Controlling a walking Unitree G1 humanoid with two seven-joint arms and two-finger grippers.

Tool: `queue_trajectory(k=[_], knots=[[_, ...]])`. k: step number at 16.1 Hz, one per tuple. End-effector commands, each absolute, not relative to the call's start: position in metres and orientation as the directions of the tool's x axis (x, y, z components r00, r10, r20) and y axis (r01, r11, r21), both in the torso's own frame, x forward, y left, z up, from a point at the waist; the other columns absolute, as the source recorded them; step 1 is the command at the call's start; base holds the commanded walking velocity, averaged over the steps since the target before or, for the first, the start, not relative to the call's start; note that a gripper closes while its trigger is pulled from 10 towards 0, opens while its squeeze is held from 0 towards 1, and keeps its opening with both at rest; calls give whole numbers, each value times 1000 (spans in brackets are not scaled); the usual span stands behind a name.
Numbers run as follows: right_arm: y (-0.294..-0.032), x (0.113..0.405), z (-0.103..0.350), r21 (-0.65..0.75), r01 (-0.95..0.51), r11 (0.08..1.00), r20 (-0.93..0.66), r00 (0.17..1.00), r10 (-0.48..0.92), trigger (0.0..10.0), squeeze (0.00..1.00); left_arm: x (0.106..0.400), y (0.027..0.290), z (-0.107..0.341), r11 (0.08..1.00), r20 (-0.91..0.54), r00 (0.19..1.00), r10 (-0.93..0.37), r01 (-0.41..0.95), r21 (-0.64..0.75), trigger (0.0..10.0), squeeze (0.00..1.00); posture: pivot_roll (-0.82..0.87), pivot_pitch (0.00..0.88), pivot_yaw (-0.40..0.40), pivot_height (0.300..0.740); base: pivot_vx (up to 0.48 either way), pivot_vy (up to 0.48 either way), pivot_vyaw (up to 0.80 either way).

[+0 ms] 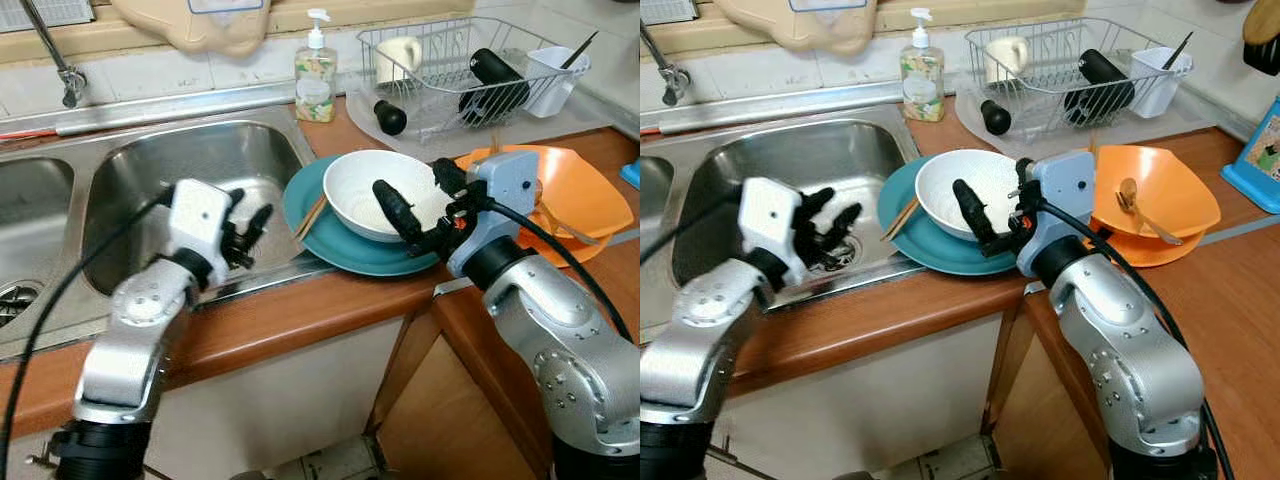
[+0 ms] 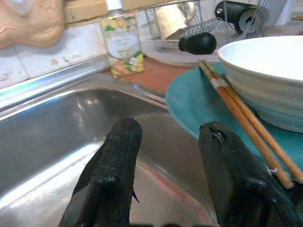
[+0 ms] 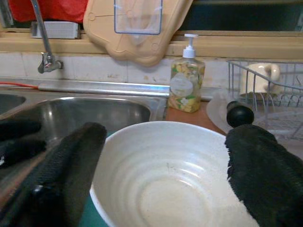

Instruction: Kitchen organization

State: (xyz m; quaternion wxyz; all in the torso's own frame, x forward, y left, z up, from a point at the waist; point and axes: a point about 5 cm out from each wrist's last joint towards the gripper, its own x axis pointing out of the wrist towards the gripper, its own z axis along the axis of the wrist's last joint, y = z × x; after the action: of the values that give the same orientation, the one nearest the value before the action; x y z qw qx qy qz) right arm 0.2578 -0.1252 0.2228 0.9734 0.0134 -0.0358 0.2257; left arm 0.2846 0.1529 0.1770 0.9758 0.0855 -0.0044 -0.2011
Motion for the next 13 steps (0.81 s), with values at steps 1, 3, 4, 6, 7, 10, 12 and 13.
queue_trajectory(k=[1,3,4,6,7,10,12,13], knots=[[-126,262,226,-10,-426,905,90,901,425,10000,1000,290,152,184,910,-14,927,-374,370,189,10000,0,-91,0,51,740,0,0,0],[-127,265,229,-18,-420,907,105,902,419,10000,1000,296,153,187,916,-22,938,-345,342,208,10000,0,-76,0,43,740,0,0,0],[-127,265,230,-17,-420,907,109,901,420,10000,1000,298,152,190,913,-18,938,-346,341,224,10000,0,-63,0,37,740,0,0,0],[-125,265,229,-14,-422,906,107,901,421,10000,1000,297,150,191,907,-18,934,-356,350,235,10000,0,-56,0,35,740,0,0,0],[-124,266,227,-11,-420,907,104,902,419,10000,1000,296,150,192,903,-20,933,-360,354,244,10000,0,-50,0,30,740,0,0,0],[-122,265,226,-14,-427,904,99,899,426,10000,1000,297,150,192,899,-27,933,-360,354,256,10000,0,-50,0,32,740,0,0,0],[-122,265,226,-22,-430,902,100,897,430,10000,1000,297,143,192,896,-23,927,-375,369,246,10000,0,-55,0,36,740,0,0,0],[-123,265,226,-24,-427,904,100,899,427,10000,1000,297,142,191,895,-26,925,-379,374,245,10000,0,-57,0,36,740,0,0,0]])
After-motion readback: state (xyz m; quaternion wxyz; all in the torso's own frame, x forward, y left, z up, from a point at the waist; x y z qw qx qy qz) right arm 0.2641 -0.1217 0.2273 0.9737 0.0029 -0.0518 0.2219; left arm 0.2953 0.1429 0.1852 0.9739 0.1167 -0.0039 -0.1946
